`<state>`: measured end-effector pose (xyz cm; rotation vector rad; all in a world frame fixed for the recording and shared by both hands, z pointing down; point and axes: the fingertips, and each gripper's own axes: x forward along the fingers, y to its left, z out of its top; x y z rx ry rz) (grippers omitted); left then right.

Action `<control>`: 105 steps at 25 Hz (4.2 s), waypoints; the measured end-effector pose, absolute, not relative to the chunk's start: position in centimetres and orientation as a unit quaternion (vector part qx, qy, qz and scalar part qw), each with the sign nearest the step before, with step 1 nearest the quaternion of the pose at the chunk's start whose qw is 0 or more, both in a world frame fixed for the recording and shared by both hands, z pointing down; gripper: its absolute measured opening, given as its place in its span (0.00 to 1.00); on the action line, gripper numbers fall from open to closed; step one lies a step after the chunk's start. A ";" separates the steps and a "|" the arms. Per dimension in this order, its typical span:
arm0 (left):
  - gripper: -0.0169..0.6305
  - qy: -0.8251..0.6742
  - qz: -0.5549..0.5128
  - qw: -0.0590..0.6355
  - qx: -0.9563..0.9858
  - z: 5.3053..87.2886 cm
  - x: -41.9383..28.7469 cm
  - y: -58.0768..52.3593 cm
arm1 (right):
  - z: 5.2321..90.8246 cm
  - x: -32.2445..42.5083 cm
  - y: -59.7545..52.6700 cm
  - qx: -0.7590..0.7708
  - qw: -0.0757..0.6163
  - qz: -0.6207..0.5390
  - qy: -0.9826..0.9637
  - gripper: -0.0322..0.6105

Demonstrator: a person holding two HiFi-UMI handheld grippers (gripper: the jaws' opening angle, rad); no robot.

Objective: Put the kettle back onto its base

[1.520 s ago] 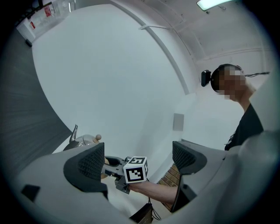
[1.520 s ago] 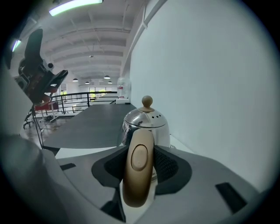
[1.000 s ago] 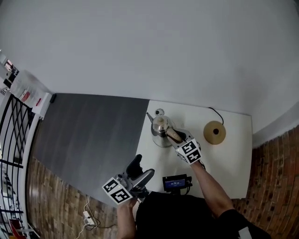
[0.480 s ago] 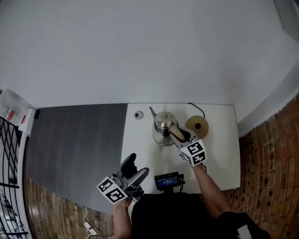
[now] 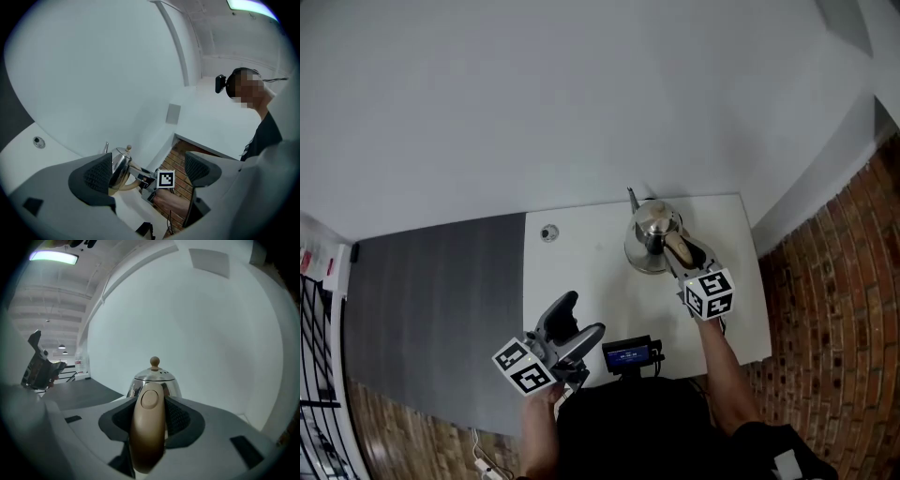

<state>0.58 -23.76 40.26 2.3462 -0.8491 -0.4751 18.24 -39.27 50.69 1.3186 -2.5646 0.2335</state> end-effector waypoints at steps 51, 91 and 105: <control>0.78 -0.321 -0.169 0.296 0.884 40.3 2.8 -24.3 | 55.0 24.7 -44.2 0.578 0.116 0.093 -0.802 0.29; 0.78 -0.320 -0.180 0.306 0.878 41.2 2.3 -24.1 | 57.3 22.5 -40.0 0.588 0.157 0.105 -0.787 0.30; 0.78 -0.305 -0.176 0.311 0.883 41.2 3.2 -24.3 | 59.2 22.7 -36.9 0.540 0.182 0.135 -0.811 0.29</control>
